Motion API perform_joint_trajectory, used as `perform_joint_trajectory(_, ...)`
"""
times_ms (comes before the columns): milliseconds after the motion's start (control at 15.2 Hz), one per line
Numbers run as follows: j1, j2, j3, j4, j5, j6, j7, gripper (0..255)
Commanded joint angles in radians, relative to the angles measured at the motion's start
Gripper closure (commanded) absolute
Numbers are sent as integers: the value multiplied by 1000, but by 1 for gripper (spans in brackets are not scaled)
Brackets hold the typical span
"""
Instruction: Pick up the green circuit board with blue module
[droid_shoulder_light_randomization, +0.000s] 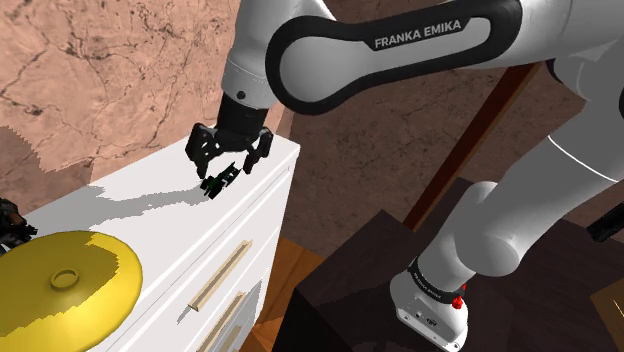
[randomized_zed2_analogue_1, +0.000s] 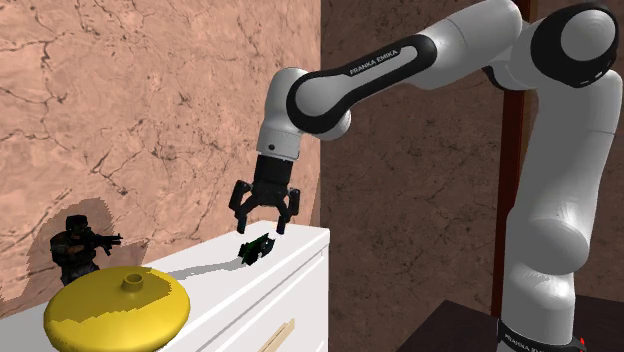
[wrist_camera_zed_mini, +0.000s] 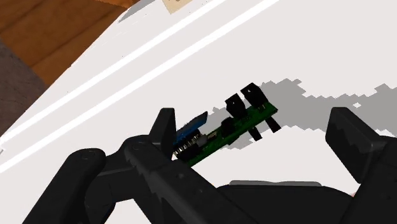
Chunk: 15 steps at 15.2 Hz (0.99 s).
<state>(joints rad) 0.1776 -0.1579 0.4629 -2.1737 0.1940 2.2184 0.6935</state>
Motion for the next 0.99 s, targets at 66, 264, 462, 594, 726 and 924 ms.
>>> perform_joint_trajectory(66, 3, 43, 15, 13, -16, 37, 28, 0)
perform_joint_trajectory(264, 4, 59, 19, -13, -20, 78, 29, 0)
perform_joint_trajectory(462, 5, 74, 22, -34, -25, 113, 30, 0)
perform_joint_trajectory(594, 5, 76, 22, -33, -26, 113, 31, 255)
perform_joint_trajectory(726, 5, 76, 22, -33, -26, 114, 32, 255)
perform_joint_trajectory(924, 5, 76, 22, -32, -27, 114, 32, 255)
